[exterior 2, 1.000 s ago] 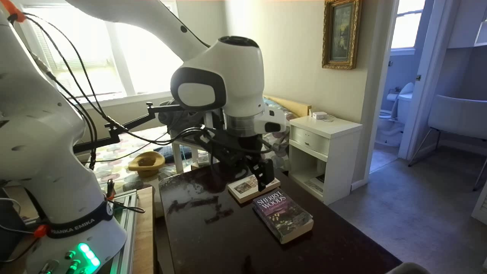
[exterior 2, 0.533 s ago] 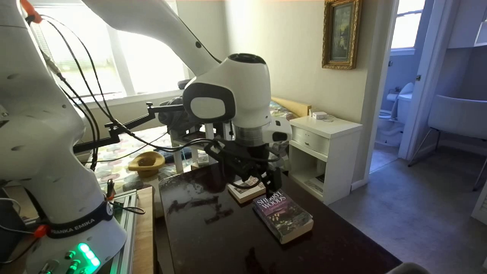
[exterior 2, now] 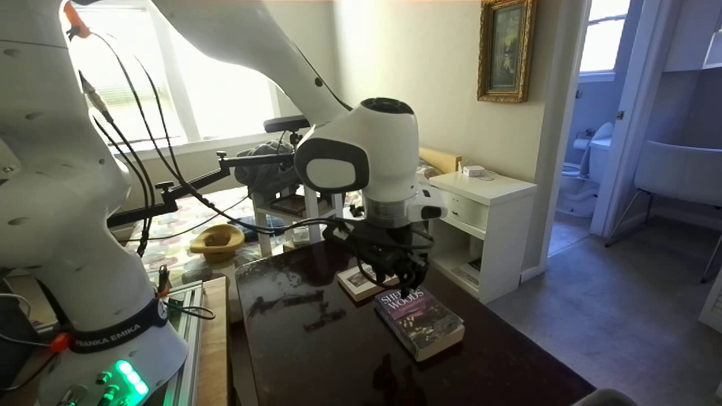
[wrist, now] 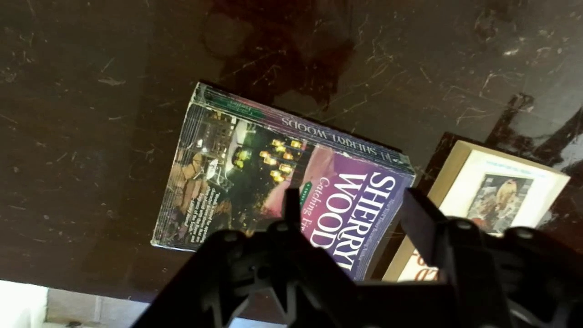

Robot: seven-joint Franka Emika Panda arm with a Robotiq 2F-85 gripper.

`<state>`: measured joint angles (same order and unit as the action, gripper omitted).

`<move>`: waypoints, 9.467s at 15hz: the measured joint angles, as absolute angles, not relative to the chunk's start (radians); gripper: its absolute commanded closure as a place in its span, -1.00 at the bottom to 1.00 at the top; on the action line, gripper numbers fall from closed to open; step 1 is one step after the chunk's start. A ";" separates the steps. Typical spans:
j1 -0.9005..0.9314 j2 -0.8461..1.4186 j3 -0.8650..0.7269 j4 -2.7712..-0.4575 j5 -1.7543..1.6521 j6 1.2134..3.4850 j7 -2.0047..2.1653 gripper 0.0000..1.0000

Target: Rotate the book on the right.

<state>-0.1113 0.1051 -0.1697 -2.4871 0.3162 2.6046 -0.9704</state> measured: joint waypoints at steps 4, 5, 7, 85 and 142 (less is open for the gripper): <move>-0.148 0.167 -0.131 -2.465 0.315 2.671 -1.036 0.97; -0.159 0.185 -0.118 -2.464 0.316 2.703 -1.043 1.00; -0.185 0.222 -0.085 -2.460 0.318 2.763 -1.049 1.00; -0.217 0.290 0.022 -2.493 0.043 2.881 -0.408 1.00; -0.189 0.349 -0.065 -2.347 0.119 2.709 -0.019 1.00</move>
